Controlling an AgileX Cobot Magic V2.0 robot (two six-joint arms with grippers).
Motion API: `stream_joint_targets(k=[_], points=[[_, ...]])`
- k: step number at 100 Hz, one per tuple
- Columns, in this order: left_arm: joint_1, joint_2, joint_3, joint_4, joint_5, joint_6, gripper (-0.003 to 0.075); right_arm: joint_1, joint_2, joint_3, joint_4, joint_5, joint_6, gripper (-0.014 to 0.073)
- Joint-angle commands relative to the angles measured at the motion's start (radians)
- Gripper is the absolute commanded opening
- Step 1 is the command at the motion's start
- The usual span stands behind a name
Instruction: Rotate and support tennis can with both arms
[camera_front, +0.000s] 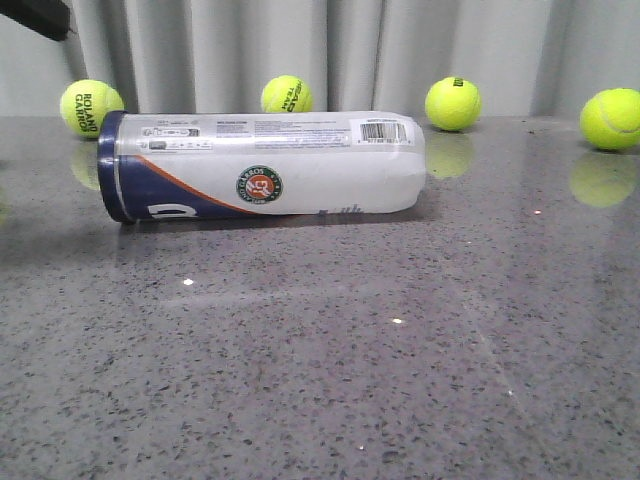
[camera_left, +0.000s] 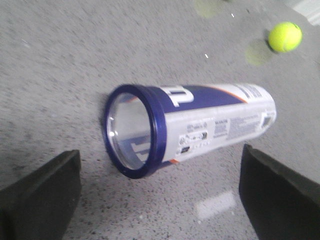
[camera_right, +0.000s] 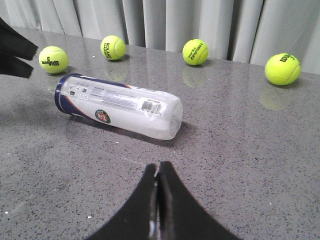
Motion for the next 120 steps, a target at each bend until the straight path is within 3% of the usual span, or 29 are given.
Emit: stream_joint_targets(k=[1,25,63,95,109,120], points=[[-0.001,0.038,-0.034,-0.119,0.045,0.065,0.0599,-0.008,0.008,-0.025,-0.016,-0.086,-0.002,-0.0069],[-0.02,0.16,-0.034,-0.263,0.089,0.193,0.0598,-0.008,0.008,-0.025,-0.016,-0.086,-0.002,-0.0069],[-0.167,0.291,-0.131,-0.284,0.058,0.232,0.0598,-0.008,0.008,-0.025,-0.016,-0.086,-0.002,-0.0069],[-0.183,0.39,-0.181,-0.342,0.136,0.234,0.0596,-0.008,0.008,-0.025,-0.016,-0.086,-0.002,-0.0069],[-0.183,0.404,-0.187,-0.346,0.155,0.25,0.052,-0.008,0.008,-0.025,-0.016,-0.085,-0.002,-0.0069],[-0.181,0.404,-0.187,-0.346,0.155,0.25,0.0377,-0.008,0.008,-0.025,-0.016,-0.085,-0.002,-0.0069]])
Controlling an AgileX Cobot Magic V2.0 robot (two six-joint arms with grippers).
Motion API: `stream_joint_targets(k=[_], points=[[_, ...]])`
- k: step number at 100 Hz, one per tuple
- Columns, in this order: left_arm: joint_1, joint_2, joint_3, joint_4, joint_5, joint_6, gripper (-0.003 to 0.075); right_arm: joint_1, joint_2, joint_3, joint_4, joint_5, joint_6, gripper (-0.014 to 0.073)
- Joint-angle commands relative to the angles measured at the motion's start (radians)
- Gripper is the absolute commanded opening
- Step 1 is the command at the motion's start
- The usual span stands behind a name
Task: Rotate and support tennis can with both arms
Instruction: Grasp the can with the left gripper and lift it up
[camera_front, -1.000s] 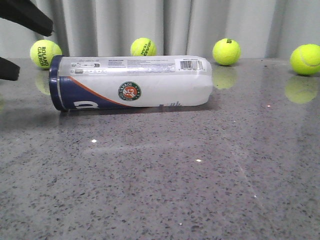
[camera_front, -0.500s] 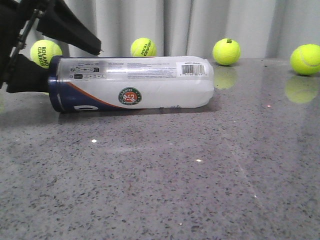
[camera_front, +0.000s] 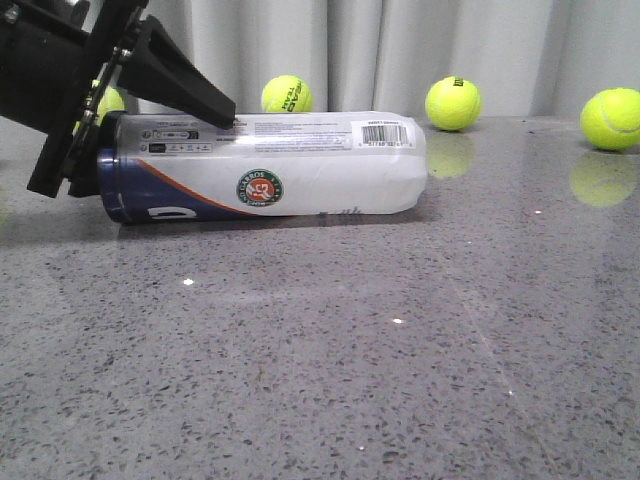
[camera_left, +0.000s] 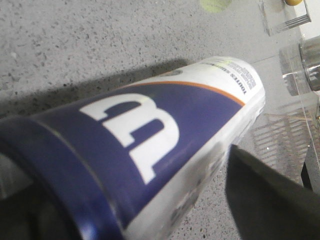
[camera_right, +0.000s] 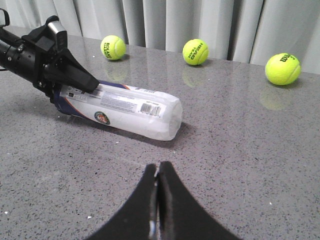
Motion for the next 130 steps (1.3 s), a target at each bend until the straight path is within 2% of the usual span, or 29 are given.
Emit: stream_joint_targets(k=[1,18,30,54,67,82,109,130], points=[[-0.007,-0.035,-0.029,-0.061,0.045,0.009,0.0368,-0.008,0.008,-0.025,-0.016,-0.085,-0.003,-0.0069],[-0.007,-0.035,-0.029,-0.068,0.053,0.009,0.0124,-0.008,0.008,-0.025,-0.016,-0.085,-0.003,-0.0069],[-0.007,-0.035,-0.029,-0.091,0.078,0.042,-0.0013,-0.008,0.008,-0.025,-0.016,-0.085,-0.003,-0.0069],[-0.007,-0.039,-0.041,-0.16,0.149,0.11,-0.002,-0.008,0.008,-0.025,-0.016,-0.085,-0.003,-0.0069],[-0.007,-0.051,-0.111,-0.161,0.221,0.11,-0.002,-0.008,0.008,-0.025,-0.016,-0.085,-0.003,-0.0069],[-0.007,-0.081,-0.236,-0.123,0.25,0.011,-0.002,-0.008,0.008,-0.025,-0.016,-0.085,-0.003,-0.0069],[-0.007,-0.086,-0.619,0.316,0.359,-0.357,-0.002,-0.008,0.008,-0.025,-0.016,-0.085,-0.003,-0.0069],[-0.034,-0.1,-0.841,0.66,0.359,-0.573,-0.002,-0.008,0.008,-0.025,-0.016,-0.085,-0.003,-0.0069]])
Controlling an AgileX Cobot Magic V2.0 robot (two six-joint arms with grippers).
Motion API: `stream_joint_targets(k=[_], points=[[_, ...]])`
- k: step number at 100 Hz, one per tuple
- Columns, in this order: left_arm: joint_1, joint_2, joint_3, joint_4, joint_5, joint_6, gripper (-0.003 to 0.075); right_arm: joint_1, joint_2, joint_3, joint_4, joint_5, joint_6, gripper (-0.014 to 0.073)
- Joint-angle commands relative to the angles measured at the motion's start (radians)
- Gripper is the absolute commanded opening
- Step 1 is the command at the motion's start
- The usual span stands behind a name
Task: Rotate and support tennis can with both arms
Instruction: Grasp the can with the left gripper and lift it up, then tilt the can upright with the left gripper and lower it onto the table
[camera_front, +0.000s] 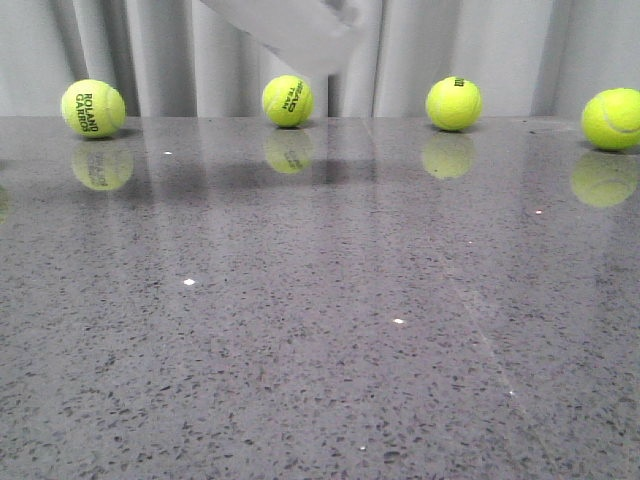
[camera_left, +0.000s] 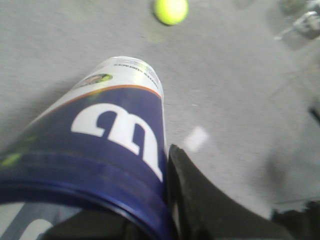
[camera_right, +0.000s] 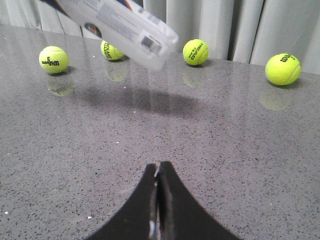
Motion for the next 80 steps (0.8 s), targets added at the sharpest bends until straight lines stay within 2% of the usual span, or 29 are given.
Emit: stream_joint_targets(k=[1,27,50,80], points=[[-0.028,-0.058,-0.102,0.109,0.055,-0.104,-0.002,-0.008,0.008,-0.025,-0.016,-0.085,-0.003,-0.0069],[-0.181,-0.088,-0.11,0.426,0.055,-0.192,-0.002,-0.008,0.008,-0.025,-0.016,-0.085,-0.003,-0.0069],[-0.274,-0.088,-0.009,0.494,0.055,-0.199,-0.002,-0.008,0.008,-0.025,-0.016,-0.085,-0.003,-0.0069],[-0.286,-0.087,0.031,0.524,0.055,-0.199,-0.0019,-0.008,0.008,-0.025,-0.016,-0.085,-0.003,-0.0069]])
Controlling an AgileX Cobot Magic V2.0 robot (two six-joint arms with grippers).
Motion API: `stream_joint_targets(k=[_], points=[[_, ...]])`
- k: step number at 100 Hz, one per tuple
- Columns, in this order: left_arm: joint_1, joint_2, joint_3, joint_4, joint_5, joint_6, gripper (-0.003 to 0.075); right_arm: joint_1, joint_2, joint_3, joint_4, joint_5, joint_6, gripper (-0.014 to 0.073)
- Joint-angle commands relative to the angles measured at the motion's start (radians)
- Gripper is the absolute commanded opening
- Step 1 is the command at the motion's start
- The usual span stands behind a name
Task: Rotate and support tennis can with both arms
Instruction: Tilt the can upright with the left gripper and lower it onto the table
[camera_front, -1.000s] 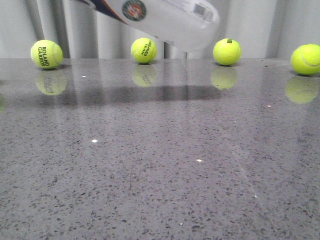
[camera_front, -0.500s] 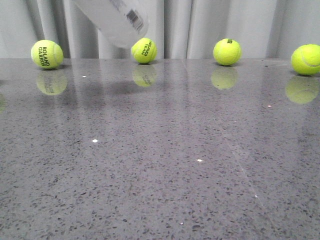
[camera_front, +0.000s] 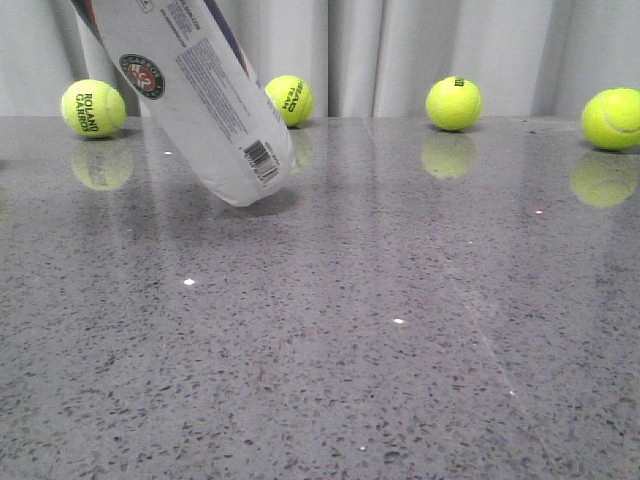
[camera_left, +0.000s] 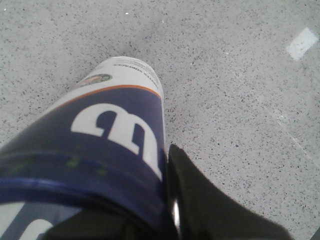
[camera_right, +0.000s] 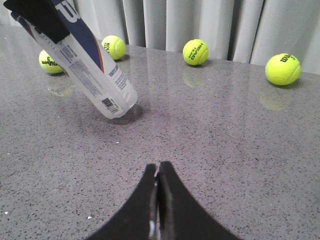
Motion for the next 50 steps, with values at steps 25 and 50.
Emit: stream_joint_targets(k=[25,50], points=[[-0.01,-0.038,-0.022,-0.026,0.019,-0.01,-0.0008,-0.008,0.008,-0.025,-0.016,-0.085,-0.003,-0.0069],[-0.01,-0.038,-0.022,-0.026,0.019,-0.001,0.0295,-0.008,0.008,-0.025,-0.016,-0.085,-0.003,-0.0069]])
